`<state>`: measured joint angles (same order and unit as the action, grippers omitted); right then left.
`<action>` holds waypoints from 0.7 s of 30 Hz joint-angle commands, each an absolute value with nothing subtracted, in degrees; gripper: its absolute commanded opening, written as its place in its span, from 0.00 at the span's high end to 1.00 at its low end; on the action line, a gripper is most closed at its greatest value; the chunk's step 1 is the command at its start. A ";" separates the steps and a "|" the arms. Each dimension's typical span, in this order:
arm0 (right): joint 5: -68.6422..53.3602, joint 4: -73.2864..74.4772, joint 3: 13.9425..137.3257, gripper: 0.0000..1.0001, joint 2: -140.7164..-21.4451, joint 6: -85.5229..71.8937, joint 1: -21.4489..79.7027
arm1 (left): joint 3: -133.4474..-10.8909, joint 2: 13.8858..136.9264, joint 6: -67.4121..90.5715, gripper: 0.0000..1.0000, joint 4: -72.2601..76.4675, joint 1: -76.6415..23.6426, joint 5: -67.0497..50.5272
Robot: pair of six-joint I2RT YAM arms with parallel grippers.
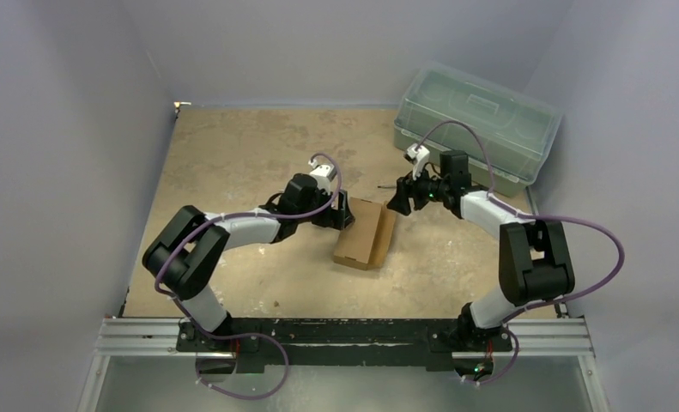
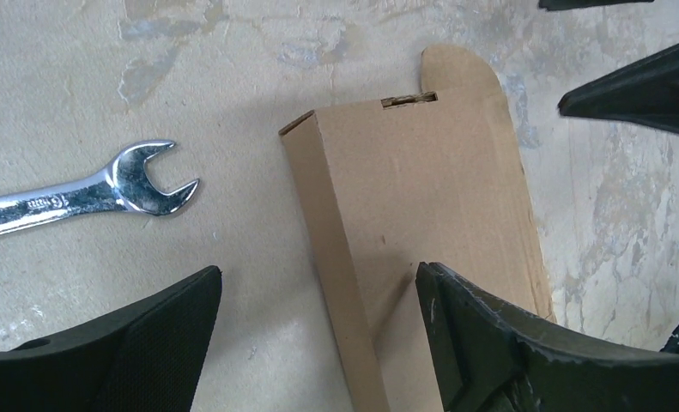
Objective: Fold the paper box
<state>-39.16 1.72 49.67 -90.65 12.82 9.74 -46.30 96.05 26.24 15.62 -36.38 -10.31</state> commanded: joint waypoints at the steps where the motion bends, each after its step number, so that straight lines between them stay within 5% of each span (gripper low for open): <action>1: -38.37 -4.08 48.49 0.36 -85.79 11.51 7.66 | -46.13 95.06 24.70 0.16 19.42 -35.55 -11.59; 3: -36.77 -4.57 48.67 0.48 -85.20 13.29 7.71 | -44.75 92.77 25.30 0.17 19.55 -35.46 -9.73; 5: -34.64 -5.62 49.60 0.79 -85.84 14.01 8.29 | -42.29 88.78 27.05 0.19 19.13 -35.50 -5.43; 8: -33.69 -3.31 53.44 1.00 -88.53 15.82 9.58 | -38.86 80.73 30.57 0.34 13.68 -35.50 2.24; 16: -28.99 2.00 58.90 1.00 -93.86 19.27 16.05 | -26.87 59.07 48.82 0.98 -2.87 -36.45 1.09; 21: -27.42 5.43 60.47 1.00 -95.53 20.43 16.37 | -20.04 58.72 56.26 1.00 2.84 -45.15 -0.85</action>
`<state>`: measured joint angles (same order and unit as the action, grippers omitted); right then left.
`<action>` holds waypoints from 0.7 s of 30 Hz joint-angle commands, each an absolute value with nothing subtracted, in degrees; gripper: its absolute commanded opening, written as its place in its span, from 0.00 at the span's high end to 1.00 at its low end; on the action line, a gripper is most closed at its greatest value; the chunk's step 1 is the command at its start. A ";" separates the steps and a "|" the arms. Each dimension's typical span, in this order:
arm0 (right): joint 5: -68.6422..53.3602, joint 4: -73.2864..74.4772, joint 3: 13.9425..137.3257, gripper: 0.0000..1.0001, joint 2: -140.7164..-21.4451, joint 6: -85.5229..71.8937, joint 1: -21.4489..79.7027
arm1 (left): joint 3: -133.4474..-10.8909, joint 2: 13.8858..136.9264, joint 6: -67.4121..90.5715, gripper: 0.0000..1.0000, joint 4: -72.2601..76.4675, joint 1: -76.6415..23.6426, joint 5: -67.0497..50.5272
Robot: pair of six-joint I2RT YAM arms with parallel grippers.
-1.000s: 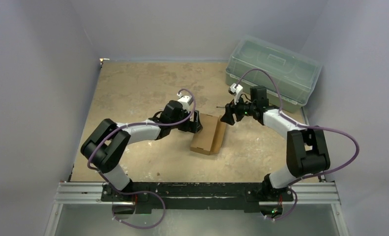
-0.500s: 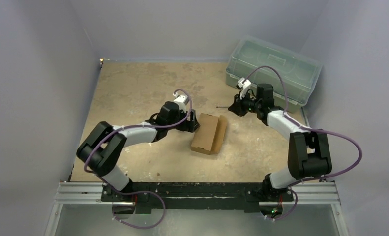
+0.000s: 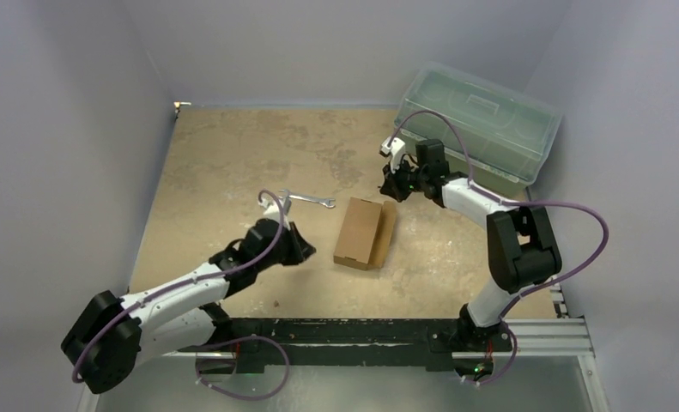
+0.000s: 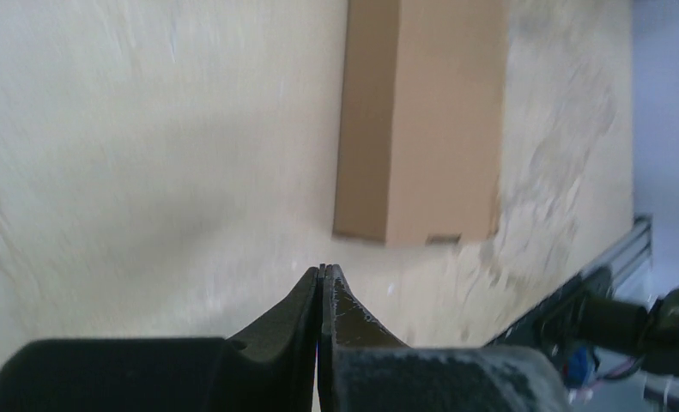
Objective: Fold the paper box
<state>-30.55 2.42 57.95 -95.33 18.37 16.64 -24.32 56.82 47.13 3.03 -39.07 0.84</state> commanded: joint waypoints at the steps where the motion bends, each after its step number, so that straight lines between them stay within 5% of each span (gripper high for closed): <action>1: -27.22 5.97 60.46 1.00 -95.65 20.68 16.66 | -19.90 60.23 57.15 1.00 4.21 -46.97 -0.28; 10: -29.12 11.23 60.73 1.00 -96.66 24.63 18.32 | -22.19 76.18 60.48 1.00 18.01 -51.20 1.78; 21: -32.46 15.36 55.77 1.00 -90.47 28.78 20.69 | -29.06 77.78 57.37 0.97 12.13 -48.77 6.41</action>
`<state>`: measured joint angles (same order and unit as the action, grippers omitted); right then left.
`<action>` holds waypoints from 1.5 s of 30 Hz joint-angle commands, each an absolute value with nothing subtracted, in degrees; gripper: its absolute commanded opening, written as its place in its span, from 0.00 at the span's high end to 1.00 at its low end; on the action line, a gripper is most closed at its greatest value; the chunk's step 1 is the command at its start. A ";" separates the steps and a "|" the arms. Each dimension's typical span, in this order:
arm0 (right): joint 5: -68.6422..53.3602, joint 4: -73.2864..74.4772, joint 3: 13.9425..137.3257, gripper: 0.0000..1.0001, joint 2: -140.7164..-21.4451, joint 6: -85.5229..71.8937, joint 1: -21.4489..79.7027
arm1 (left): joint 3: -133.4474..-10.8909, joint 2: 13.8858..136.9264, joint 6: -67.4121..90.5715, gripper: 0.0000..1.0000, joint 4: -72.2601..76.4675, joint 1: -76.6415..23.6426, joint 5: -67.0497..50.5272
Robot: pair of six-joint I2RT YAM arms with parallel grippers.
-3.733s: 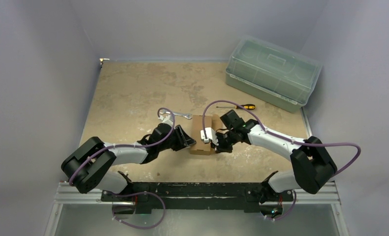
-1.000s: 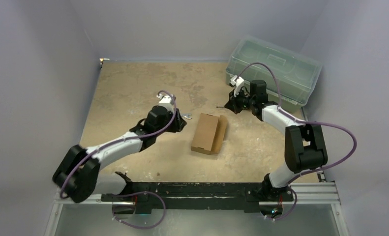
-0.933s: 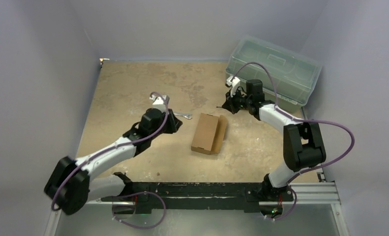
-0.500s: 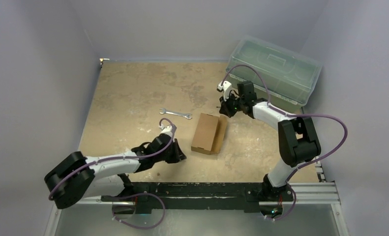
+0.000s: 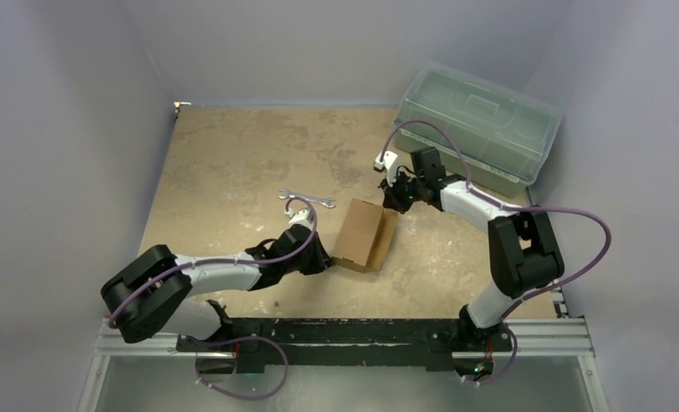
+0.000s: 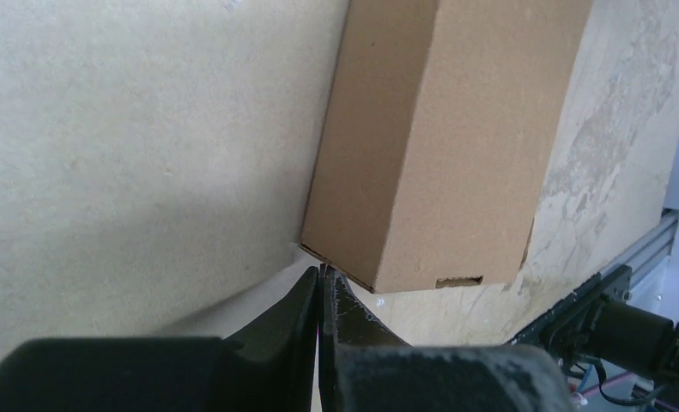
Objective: Fold the paper box
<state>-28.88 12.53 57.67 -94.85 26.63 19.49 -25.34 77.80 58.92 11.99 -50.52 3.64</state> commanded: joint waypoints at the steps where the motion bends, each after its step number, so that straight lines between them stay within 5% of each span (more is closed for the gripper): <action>1: -32.94 15.83 55.19 1.00 -89.77 29.24 20.99 | -29.43 77.78 56.82 0.97 11.67 -47.71 6.31; 15: -35.25 24.82 48.11 1.00 -85.31 35.88 27.69 | -37.76 82.60 45.20 0.96 2.93 -35.50 1.80; 27: -35.31 28.72 49.23 0.99 -78.40 40.92 28.84 | -46.32 86.00 36.17 0.94 -6.89 -27.84 9.47; 32: -40.11 31.09 51.92 0.78 -72.93 44.12 25.12 | -43.67 73.51 32.95 0.82 -10.57 -27.16 9.43; 36: -50.43 26.21 55.30 0.45 -73.63 35.55 19.88 | -32.92 58.90 36.15 0.42 0.07 -27.16 -9.11; 39: -55.19 24.59 58.49 0.35 -79.28 29.60 19.12 | -23.95 49.47 40.45 0.30 11.06 -28.91 -18.08; 45: -54.13 2.30 52.86 0.32 -79.64 10.91 18.11 | -17.85 41.53 25.70 0.27 19.04 -62.61 11.02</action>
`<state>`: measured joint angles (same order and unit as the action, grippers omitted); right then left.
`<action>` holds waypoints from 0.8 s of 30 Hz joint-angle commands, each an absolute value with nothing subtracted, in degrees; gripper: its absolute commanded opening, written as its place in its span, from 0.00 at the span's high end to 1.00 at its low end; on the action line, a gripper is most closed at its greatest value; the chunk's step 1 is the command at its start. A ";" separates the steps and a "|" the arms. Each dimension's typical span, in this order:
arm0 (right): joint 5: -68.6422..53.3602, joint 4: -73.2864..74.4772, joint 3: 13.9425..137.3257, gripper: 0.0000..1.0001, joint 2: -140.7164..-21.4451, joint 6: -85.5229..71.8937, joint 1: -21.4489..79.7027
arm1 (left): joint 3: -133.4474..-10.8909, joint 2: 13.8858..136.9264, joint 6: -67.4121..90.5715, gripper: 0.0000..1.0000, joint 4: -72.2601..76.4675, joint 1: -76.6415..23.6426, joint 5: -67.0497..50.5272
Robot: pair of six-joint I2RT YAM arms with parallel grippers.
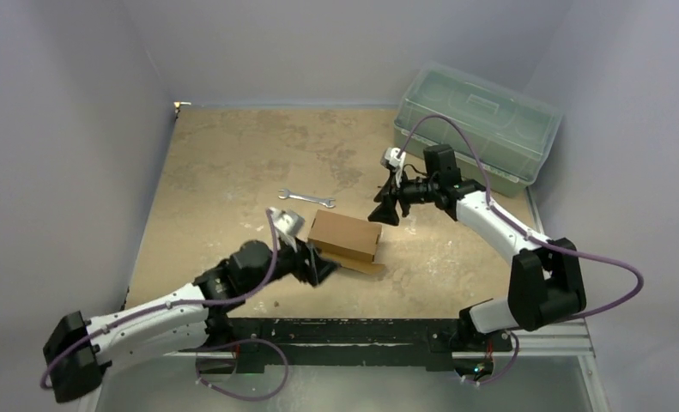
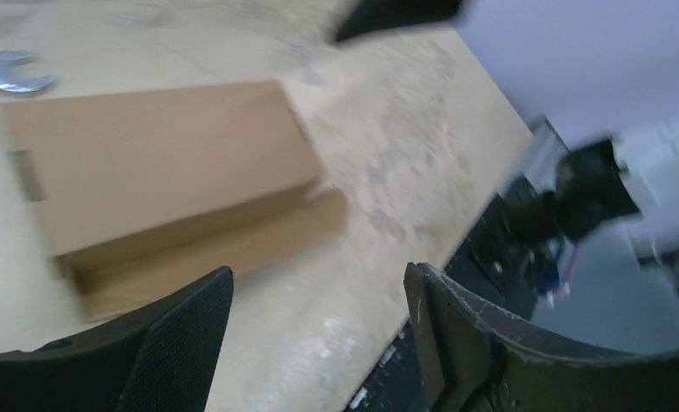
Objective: Fold the paper box
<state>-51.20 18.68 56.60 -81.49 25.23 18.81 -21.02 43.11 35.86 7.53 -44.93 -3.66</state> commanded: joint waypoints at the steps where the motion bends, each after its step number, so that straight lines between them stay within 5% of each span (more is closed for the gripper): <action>1: -53.38 -2.89 51.16 0.31 -79.16 8.02 18.02 | -16.70 42.89 21.67 0.26 22.09 -67.63 16.66; 4: -49.92 -10.10 46.93 0.31 -79.16 1.10 17.05 | -14.98 51.53 9.96 0.24 32.77 -78.28 26.64; 10: -46.98 -6.43 49.20 0.33 -88.77 -7.97 14.74 | -16.09 70.32 0.97 0.23 50.23 -82.60 31.21; 24: -49.10 -0.24 50.63 0.35 -97.71 -7.32 14.55 | -17.08 79.83 -7.14 0.24 60.73 -82.53 27.23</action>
